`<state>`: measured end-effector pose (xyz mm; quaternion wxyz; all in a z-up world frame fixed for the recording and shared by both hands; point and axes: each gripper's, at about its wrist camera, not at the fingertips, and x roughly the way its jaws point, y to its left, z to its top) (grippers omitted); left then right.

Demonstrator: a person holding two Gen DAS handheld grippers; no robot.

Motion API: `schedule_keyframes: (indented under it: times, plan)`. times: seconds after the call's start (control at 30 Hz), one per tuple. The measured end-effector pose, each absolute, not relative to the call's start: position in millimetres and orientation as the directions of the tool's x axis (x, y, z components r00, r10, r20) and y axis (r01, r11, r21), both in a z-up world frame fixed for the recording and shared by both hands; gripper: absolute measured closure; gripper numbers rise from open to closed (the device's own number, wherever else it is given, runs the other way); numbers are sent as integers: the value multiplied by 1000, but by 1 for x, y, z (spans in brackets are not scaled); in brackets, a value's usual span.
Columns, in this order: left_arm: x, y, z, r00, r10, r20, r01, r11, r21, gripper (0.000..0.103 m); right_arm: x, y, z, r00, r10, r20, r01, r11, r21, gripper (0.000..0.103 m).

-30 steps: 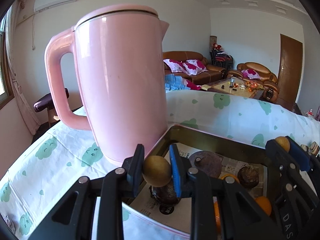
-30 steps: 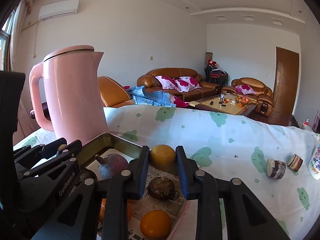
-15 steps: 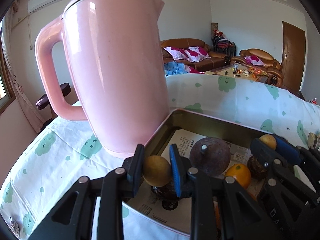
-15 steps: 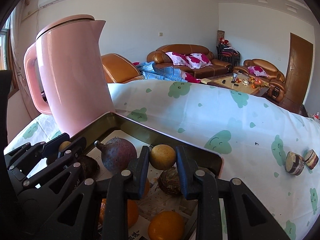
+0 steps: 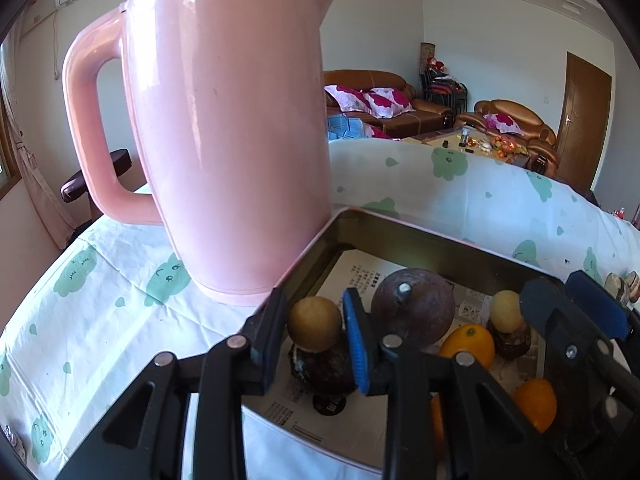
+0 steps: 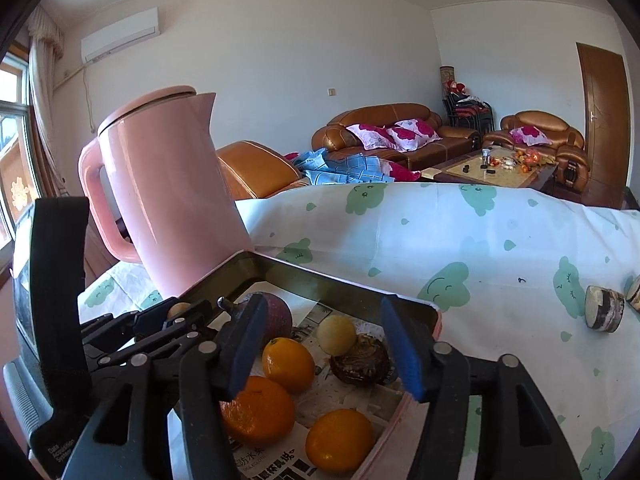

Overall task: Organize fruits
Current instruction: 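Open both tools to drop the small tan fruits into the tin, then withdraw both tools from the tin toward the wooden-lidded jars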

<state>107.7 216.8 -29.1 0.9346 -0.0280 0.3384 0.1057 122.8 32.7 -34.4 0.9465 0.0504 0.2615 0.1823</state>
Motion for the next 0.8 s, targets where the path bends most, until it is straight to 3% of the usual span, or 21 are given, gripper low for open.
schedule_keyframes:
  times: [0.17, 0.23, 0.27, 0.4, 0.53, 0.67, 0.8]
  plan:
    - [96, 208, -23, 781, 175, -599, -209, 978, 14, 29, 101, 17, -23, 885, 273, -378, -235, 961, 144, 35]
    - [92, 207, -20, 798, 184, -574, -221, 975, 7, 7, 93, 8, -17, 920, 204, -335, -170, 977, 127, 31]
    - [89, 208, -17, 810, 172, -561, -216, 976, -12, 4, 89, 2, -14, 936, 163, -313, -131, 984, 120, 31]
    - [77, 215, -8, 855, 133, -501, -213, 971, -106, 0, 76, -13, -8, 973, -14, -229, 29, 998, 60, 21]
    - [70, 218, -8, 875, 118, -470, -218, 962, -164, 0, 74, -21, -6, 974, -111, -199, 117, 993, 20, 20]
    - [65, 207, -6, 892, 167, -420, -231, 967, -108, 0, 70, -23, -5, 974, -151, -172, 152, 988, -5, 20]
    - [61, 197, -4, 901, 177, -395, -215, 975, -52, 0, 76, -27, -9, 962, -133, -237, 138, 990, 4, 20]
